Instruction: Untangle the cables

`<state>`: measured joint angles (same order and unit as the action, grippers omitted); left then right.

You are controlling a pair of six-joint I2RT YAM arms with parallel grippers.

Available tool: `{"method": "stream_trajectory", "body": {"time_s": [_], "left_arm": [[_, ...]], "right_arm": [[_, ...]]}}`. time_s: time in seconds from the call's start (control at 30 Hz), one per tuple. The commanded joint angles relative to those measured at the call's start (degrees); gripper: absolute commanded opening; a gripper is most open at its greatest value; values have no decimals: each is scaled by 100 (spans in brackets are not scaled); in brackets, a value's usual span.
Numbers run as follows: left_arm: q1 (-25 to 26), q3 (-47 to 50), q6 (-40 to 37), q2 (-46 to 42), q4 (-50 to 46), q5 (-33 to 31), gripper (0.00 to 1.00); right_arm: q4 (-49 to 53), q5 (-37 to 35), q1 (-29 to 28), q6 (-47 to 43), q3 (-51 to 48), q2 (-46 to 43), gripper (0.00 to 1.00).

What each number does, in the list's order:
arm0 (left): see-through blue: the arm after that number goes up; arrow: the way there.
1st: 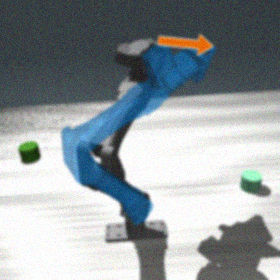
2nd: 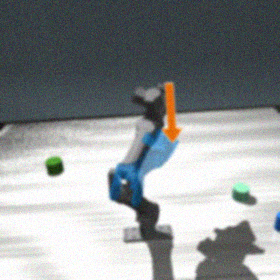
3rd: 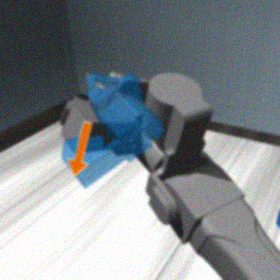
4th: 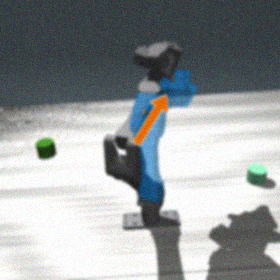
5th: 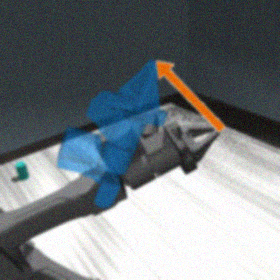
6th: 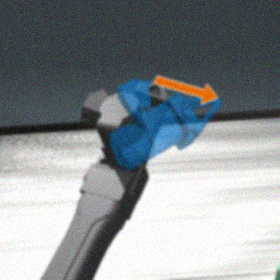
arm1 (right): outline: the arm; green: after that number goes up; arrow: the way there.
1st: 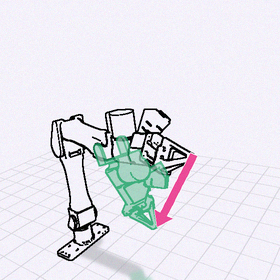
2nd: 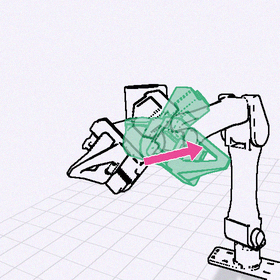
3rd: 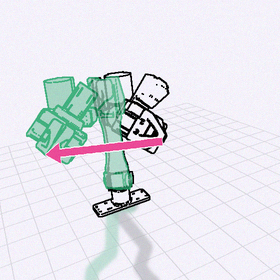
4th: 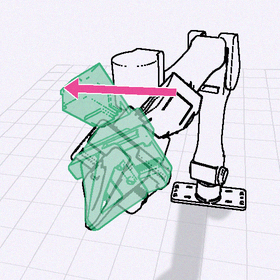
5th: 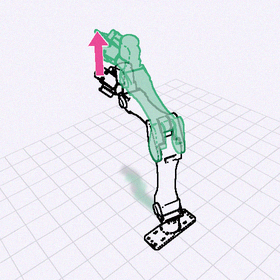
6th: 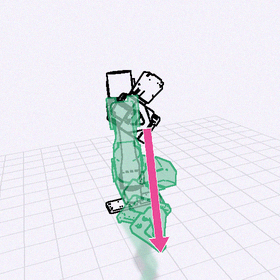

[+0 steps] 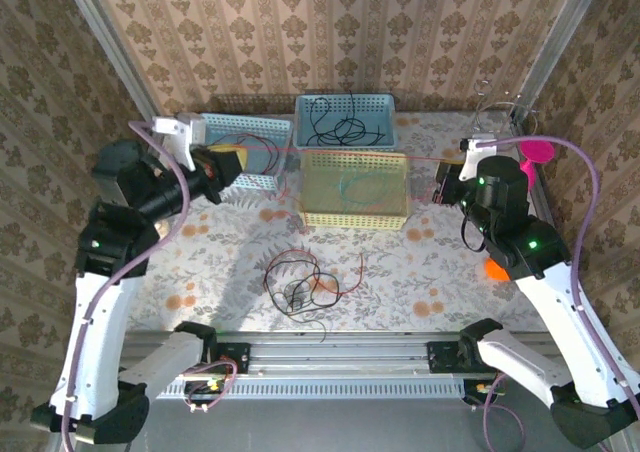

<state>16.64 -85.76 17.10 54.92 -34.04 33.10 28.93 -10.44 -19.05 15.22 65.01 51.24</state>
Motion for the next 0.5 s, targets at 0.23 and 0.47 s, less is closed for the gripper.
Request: {"method": "stream_trajectory", "body": {"time_s": [0.23,0.47], "left_arm": [[-379,-3093,-194,1094,-709,-287,0],[-390,-2593,-32,1461,288,-180,0]], "right_arm": [[-68,-1080,372,325,-404,370,0],[-1230,1908,249,878,-890,263,17]]}}
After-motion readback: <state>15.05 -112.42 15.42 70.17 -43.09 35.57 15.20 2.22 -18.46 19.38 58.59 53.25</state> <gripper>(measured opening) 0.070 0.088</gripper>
